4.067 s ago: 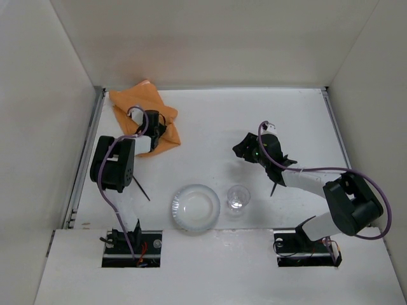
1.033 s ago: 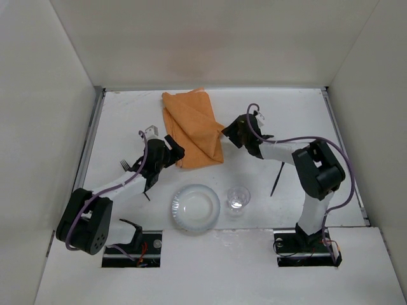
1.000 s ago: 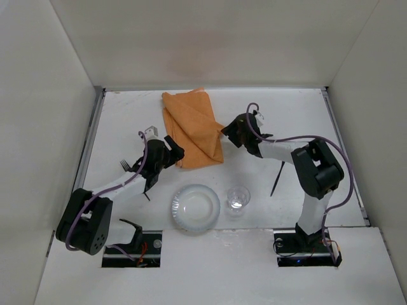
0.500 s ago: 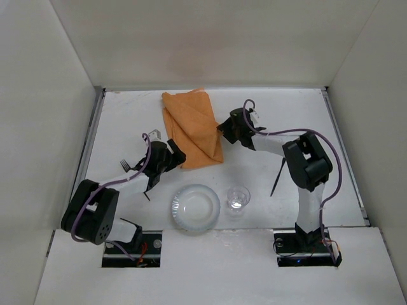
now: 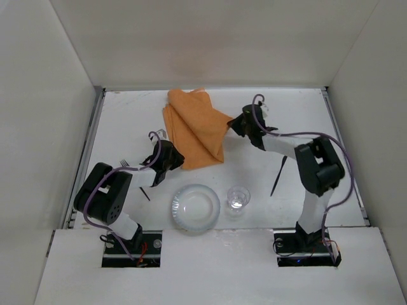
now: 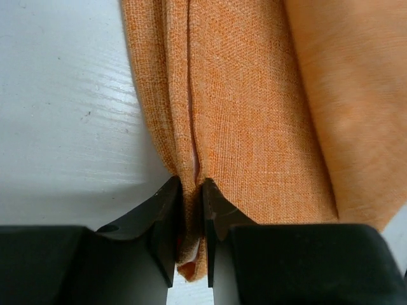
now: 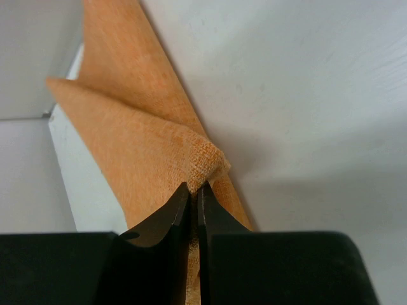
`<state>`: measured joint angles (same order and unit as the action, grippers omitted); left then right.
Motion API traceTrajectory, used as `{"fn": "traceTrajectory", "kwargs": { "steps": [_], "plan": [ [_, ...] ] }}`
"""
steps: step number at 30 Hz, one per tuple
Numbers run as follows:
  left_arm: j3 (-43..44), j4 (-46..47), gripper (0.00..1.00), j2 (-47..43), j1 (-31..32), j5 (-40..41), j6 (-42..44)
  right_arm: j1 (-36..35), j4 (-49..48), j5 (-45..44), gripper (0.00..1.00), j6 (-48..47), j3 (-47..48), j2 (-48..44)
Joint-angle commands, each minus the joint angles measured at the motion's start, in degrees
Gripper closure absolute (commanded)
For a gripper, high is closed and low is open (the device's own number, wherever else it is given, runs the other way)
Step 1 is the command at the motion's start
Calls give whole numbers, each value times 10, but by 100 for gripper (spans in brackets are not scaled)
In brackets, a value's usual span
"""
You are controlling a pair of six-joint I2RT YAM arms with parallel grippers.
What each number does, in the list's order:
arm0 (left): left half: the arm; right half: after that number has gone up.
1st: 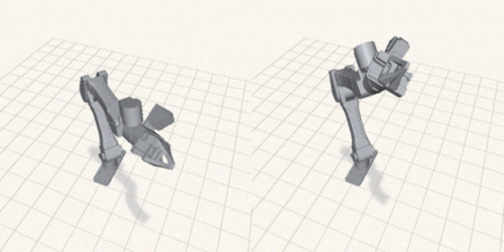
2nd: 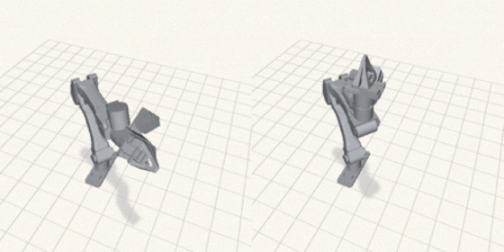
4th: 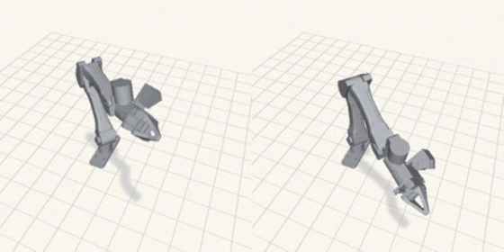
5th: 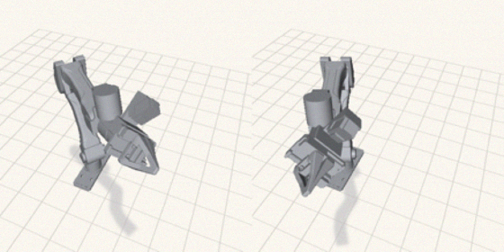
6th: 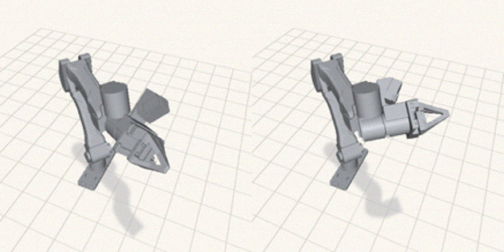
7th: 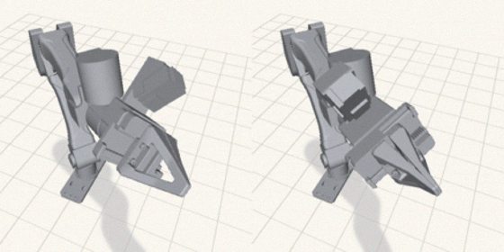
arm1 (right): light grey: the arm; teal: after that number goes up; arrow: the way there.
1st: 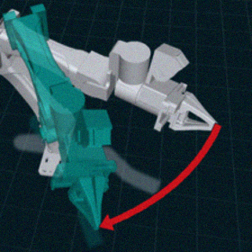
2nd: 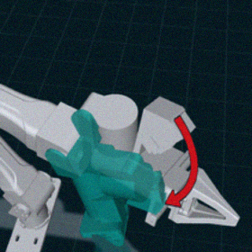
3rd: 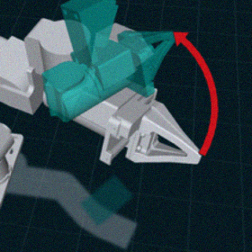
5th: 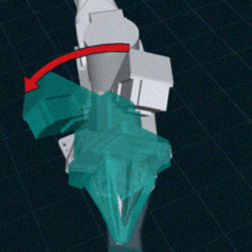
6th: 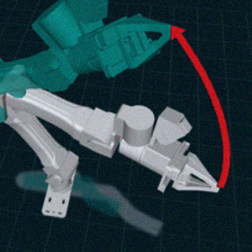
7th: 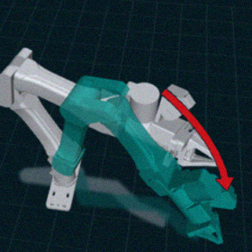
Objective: Set the dinner table for one person
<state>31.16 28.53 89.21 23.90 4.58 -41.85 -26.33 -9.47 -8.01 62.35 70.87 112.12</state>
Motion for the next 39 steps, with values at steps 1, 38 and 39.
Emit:
{"fn": "traceTrajectory", "kwargs": {
  "steps": [1, 38, 39],
  "plan": [
    [-7, 13, 87, 12, -8, 17, 0, 68, -56, -74, 91, -108, -78, -151],
    [-136, -63, 91, -188, -63, 101, -17, 50, 62, -68, 87, -152, -421, -411],
    [-140, -66, 91, -197, -63, 103, -16, 44, 67, -69, 87, -151, -429, -421]
  ]
}}
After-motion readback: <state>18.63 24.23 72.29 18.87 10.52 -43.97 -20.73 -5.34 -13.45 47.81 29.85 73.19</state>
